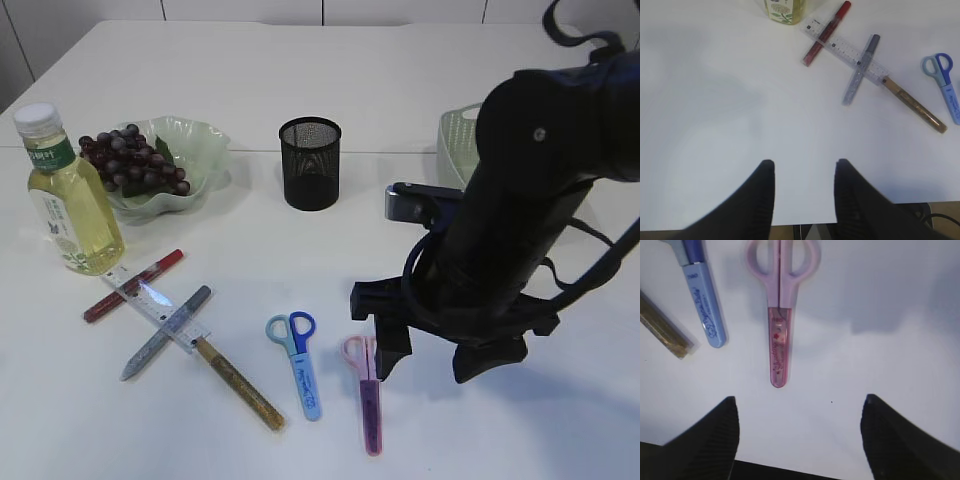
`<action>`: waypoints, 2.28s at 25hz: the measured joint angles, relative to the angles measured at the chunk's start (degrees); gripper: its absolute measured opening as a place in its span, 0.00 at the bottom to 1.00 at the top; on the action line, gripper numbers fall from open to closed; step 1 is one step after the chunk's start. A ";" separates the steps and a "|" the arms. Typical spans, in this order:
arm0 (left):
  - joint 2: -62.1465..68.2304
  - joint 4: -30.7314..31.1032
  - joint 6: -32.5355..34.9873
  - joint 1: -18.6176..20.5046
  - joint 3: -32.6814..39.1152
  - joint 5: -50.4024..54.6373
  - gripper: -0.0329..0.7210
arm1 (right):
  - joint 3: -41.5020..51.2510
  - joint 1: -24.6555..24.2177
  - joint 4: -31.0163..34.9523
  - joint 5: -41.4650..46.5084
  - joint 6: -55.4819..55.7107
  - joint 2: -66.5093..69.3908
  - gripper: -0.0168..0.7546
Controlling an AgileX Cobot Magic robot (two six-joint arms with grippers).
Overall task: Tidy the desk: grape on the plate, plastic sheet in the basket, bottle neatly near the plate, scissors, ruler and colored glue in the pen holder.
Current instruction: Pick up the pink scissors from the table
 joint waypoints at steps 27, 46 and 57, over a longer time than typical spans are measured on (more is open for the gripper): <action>0.00 4.23 0.41 0.00 0.00 0.09 0.43 | -13.61 2.72 -4.22 5.16 1.89 19.14 0.78; 0.00 4.33 0.41 0.00 0.00 0.09 0.43 | -13.61 4.18 -8.36 3.37 7.42 19.66 0.78; 0.00 4.33 0.41 0.00 0.00 0.09 0.43 | -14.10 4.18 -8.65 3.01 7.59 21.18 0.78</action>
